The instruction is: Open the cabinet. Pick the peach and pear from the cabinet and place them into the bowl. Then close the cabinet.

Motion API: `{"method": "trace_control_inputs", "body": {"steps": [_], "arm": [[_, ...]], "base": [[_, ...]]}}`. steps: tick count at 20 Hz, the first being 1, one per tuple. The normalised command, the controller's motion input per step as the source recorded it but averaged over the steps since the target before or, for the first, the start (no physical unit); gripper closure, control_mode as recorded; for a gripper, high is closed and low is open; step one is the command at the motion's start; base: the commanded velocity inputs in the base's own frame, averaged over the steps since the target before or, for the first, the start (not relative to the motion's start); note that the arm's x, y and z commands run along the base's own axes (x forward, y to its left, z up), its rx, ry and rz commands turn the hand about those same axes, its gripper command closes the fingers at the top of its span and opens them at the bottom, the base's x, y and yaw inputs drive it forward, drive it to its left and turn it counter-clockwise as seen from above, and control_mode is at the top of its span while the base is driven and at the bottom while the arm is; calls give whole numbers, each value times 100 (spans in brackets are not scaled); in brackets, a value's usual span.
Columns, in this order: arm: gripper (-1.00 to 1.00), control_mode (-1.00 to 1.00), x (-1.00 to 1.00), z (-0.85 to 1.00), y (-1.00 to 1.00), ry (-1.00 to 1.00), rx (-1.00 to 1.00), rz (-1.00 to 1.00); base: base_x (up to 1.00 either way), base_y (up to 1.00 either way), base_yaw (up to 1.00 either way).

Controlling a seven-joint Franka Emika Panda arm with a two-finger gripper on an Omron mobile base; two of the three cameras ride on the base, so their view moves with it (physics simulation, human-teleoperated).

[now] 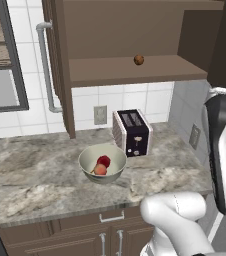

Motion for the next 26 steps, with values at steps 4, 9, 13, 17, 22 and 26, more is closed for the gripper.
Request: {"method": "trace_control_inputs", "body": {"steps": [4,9,13,17,22,26], "arm": [[-100,-100,0,3,-41,0,-4,0],[-100,-100,9,0,-34,-2,-5,0],[-100,-100,22,0,-10,-3,-2,0],[-100,-100,29,0,-1,-3,0,2],[-100,-100,25,0,-6,-3,0,0],[-100,-100,24,0,-16,-2,0,0]], "base": [[0,0,0],[0,0,0],[0,0,0],[0,0,0],[0,0,0],[0,0,0]]}}
